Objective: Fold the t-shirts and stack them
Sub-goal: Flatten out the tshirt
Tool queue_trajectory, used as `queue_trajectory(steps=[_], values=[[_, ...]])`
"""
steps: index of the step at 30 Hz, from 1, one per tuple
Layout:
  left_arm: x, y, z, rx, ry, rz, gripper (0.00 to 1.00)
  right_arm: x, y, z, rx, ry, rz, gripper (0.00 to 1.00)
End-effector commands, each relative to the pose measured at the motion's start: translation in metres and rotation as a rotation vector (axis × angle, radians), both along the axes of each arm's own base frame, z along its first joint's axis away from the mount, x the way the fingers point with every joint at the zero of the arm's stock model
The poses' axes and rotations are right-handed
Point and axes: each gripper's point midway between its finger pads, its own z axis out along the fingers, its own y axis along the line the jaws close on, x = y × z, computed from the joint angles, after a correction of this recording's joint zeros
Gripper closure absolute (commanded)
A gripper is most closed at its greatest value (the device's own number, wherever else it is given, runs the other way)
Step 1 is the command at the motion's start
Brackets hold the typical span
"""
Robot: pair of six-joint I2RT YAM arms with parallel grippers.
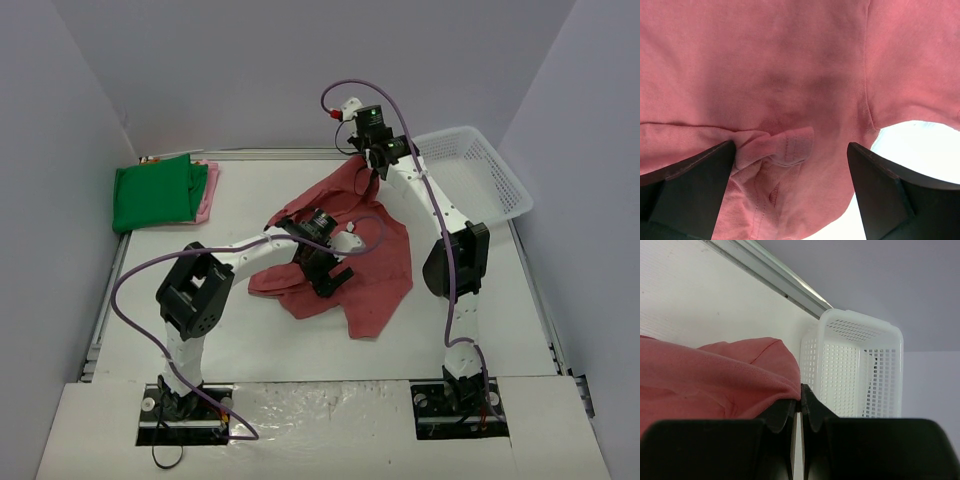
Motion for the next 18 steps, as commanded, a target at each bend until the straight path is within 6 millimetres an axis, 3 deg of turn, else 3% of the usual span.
queue_trajectory(steps=[1, 7, 11, 18], values=[[0.004, -0.011, 0.02, -0.037, -0.016, 0.004, 0.06, 0.004, -0.007, 0.003, -0.013, -0.023, -0.025, 1.0], [0.015, -0.011, 0.04, -0.047, -0.08, 0.029, 0.06, 0.003, -0.009, 0.001, -0.02, -0.017, -0.028, 1.0], [0.019, -0.008, 0.077, -0.098, -0.166, 0.083, 0.06, 0.004, -0.009, 0.002, -0.018, -0.02, -0.028, 1.0], [-0.002, -0.011, 0.099, -0.197, -0.04, 0.166, 0.06, 0.004, -0.009, -0.005, -0.034, -0.007, -0.034, 1.0]])
